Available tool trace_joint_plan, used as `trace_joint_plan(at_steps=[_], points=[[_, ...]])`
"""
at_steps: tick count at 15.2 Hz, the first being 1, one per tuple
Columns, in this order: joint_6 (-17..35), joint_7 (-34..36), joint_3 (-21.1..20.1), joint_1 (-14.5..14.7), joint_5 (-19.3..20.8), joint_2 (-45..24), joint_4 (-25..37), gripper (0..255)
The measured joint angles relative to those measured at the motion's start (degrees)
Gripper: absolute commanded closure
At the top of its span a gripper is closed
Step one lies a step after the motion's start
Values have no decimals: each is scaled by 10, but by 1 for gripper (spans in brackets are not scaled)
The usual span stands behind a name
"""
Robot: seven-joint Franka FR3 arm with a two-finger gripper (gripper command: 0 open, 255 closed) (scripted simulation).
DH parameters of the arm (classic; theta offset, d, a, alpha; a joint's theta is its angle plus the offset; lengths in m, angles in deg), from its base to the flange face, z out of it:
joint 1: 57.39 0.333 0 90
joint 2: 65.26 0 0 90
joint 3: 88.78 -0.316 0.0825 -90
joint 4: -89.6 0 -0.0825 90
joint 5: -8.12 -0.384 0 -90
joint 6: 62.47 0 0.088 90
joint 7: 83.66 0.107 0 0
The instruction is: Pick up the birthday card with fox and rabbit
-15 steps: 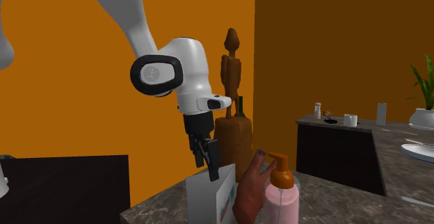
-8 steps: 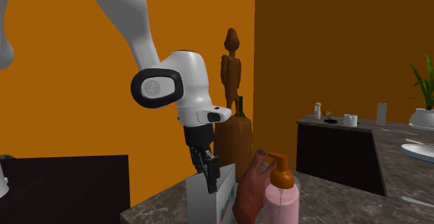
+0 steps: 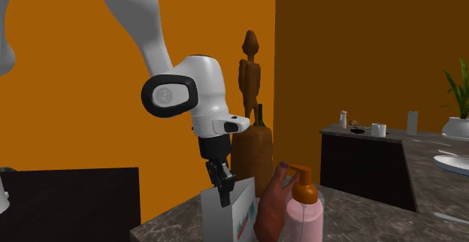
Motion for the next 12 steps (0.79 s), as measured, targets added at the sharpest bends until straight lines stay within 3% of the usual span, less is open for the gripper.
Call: trace_joint_plan(at_steps=[12], points=[[-68,-3,-1,-1,-1,82,-15,255]])
